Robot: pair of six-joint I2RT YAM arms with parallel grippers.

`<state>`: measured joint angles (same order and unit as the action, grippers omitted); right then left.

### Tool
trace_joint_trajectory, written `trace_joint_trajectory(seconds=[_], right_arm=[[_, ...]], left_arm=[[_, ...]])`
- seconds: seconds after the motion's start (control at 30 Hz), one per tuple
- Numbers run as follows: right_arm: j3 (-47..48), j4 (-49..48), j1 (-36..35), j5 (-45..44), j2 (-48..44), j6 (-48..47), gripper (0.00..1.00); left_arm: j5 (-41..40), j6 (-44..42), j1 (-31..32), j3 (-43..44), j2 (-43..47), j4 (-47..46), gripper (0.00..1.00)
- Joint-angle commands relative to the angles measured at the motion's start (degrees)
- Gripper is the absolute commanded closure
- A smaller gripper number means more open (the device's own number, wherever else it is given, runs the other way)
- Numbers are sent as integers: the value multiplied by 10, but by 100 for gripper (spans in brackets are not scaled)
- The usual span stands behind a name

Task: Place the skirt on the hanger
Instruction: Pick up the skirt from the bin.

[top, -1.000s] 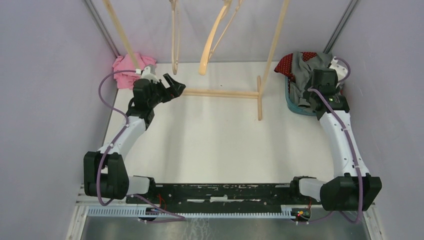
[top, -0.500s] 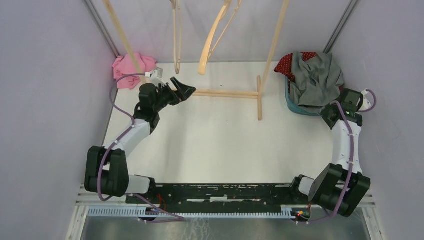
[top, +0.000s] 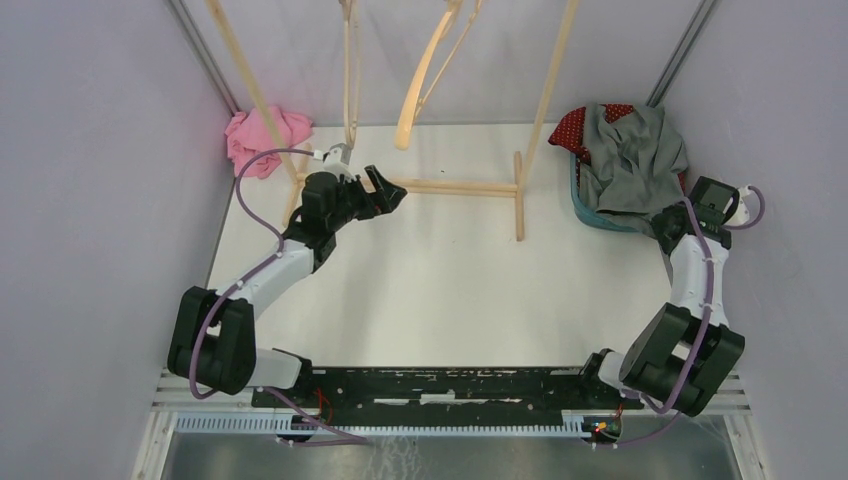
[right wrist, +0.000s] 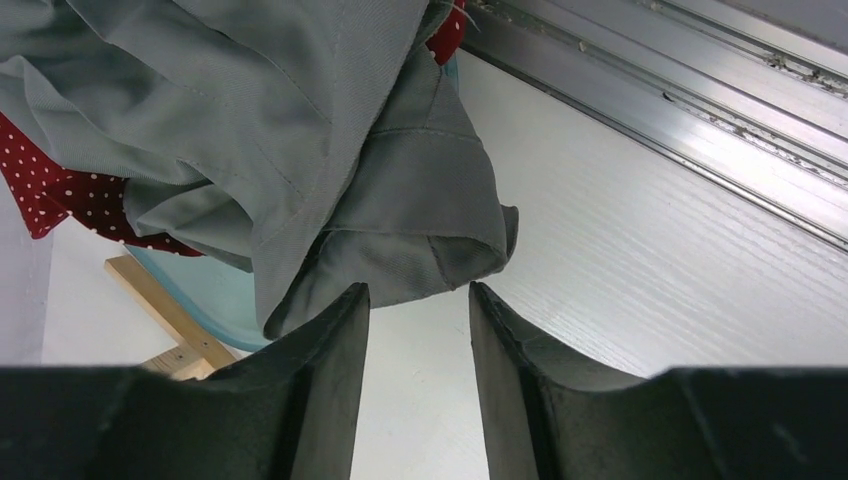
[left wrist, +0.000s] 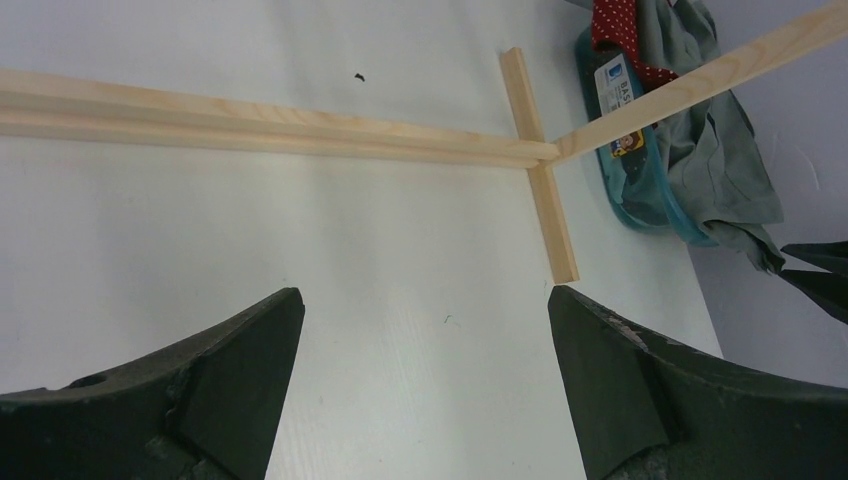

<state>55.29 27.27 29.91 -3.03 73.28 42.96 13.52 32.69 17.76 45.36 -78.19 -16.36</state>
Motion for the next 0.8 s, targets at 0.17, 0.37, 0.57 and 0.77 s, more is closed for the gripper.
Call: trace_joint_trajectory(seconds=[0.17, 0.37, 0.57, 0.77], right_arm=[[2, -75, 0, -9, 23, 35, 57], [-8, -86, -21, -43, 41, 39, 58], [-12, -101, -43, -63, 54, 48, 58], [9, -108, -57, -67, 90, 58, 60]], left_arm=[[-16, -27, 15, 22, 1, -10, 1], [-11, 9, 28, -8, 25, 16, 1], [-60, -16, 60, 6, 60, 121, 1], [-98, -34, 77, 32, 94, 193, 1]])
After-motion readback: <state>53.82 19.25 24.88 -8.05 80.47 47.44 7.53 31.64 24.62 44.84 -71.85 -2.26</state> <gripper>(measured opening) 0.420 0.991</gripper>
